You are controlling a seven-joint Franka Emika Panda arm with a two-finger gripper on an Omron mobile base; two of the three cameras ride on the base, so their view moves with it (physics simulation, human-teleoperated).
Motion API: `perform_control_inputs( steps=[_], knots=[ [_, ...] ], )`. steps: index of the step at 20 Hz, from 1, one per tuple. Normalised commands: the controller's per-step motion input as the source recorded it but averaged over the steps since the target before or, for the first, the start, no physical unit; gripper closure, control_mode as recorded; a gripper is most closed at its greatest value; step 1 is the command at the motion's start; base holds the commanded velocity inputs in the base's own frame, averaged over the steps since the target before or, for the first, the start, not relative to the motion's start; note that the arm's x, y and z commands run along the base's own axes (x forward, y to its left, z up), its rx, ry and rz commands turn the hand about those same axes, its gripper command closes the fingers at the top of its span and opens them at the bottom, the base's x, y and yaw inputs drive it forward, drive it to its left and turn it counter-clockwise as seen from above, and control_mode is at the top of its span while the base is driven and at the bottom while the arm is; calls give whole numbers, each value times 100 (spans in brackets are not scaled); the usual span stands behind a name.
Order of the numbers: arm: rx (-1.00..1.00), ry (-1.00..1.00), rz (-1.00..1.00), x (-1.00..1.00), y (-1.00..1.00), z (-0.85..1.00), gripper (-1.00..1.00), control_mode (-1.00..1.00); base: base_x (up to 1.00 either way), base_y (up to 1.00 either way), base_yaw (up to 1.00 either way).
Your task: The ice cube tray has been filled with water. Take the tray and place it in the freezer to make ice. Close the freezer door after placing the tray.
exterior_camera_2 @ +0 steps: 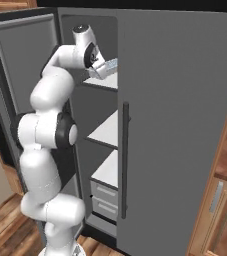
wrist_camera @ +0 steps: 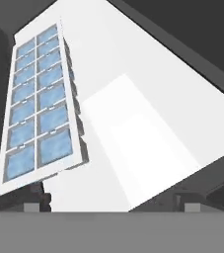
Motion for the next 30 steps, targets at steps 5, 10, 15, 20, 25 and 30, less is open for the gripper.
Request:
perform_control_inputs(
  steps=[5,10,15,20,25,30],
  knots=[
    [1,-38,-1,-100,-31,16,-100,-100,0,0,0],
    [12,-27,0,-100,-53,32,-100,-100,0,0,0],
    [8,-15,0,-100,-51,25,-100,-100,0,0,0],
    [2,0,0,-89,-25,49,-100,-100,0,0,0],
    [0,24,0,-35,0,64,-100,-100,0,0,0],
    [-1,27,0,-15,1,29,-100,100,-14,2,0]
  ],
)
